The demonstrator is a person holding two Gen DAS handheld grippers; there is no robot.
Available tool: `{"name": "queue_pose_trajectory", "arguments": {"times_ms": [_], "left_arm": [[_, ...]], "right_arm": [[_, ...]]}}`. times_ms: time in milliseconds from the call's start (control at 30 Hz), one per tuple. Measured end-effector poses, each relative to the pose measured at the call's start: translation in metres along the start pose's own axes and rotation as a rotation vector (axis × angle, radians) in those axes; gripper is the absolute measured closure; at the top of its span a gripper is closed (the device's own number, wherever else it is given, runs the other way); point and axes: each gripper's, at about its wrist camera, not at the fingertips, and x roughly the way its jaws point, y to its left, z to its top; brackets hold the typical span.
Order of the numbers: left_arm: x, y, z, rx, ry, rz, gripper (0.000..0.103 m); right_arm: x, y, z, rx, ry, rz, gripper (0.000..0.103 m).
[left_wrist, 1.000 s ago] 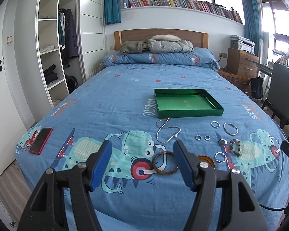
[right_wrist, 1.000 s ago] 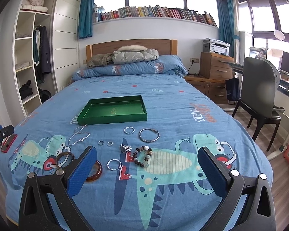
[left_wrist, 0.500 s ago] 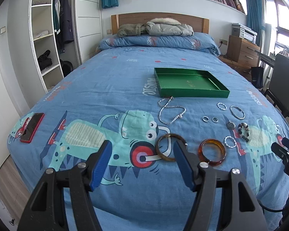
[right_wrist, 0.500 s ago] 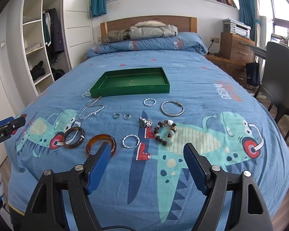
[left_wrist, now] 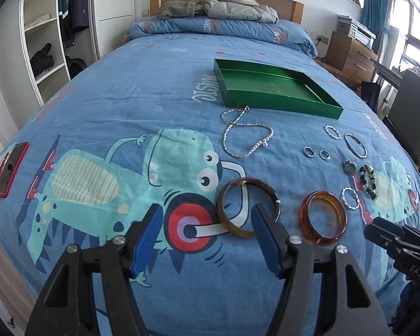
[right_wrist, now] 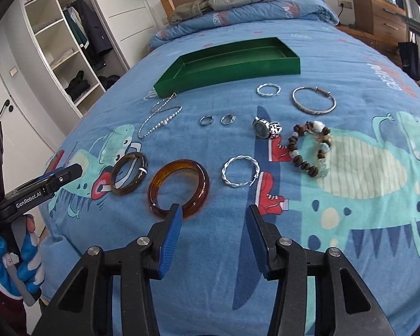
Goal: Organize jewelry
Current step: 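Grasp the dark brown bangle with the left tool while the right tool grasps the amber bangle, then carry the dark bangle with the left tool while the right tool carries the amber bangle into the green tray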
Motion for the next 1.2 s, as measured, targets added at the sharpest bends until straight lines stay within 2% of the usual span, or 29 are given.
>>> {"name": "queue_pose_trajectory", "arguments": {"times_ms": [133,233,467,700,833,933,967,1000,1200], "left_arm": [[0.027,-0.004,0.006,0.012,0.038,-0.011,0.04],[0.045,-0.006,0.007,0.017,0.07,-0.021,0.045],[0.078,-0.011,0.003,0.043,0.138,-0.035,0.069],[0.086,-0.023,-0.003,0.136,0.133,0.007,0.07],[0.087,-0.024,-0.003,0.143,0.133,0.012,0.072],[0.085,-0.029,-0.004,0.166,0.11,0.024,0.081],[0.084,-0.032,-0.005,0.179,0.103,0.033,0.089],[0.083,-0.034,-0.005,0.189,0.099,0.041,0.094],[0.073,-0.036,-0.003,0.181,0.065,0.071,0.094]], "right_arm": [[0.026,0.0,0.007,0.012,0.055,0.036,0.059],[0.042,0.001,0.01,0.014,0.086,0.053,0.061],[0.064,0.009,0.021,-0.035,0.113,0.053,0.064],[0.084,0.029,0.019,-0.2,0.147,-0.038,0.066],[0.089,0.033,0.019,-0.262,0.155,-0.072,0.073],[0.088,0.032,0.019,-0.272,0.138,-0.098,0.086],[0.088,0.032,0.02,-0.267,0.129,-0.103,0.092],[0.086,0.031,0.02,-0.261,0.122,-0.103,0.092],[0.067,0.034,0.017,-0.266,0.049,-0.104,0.093]]}}
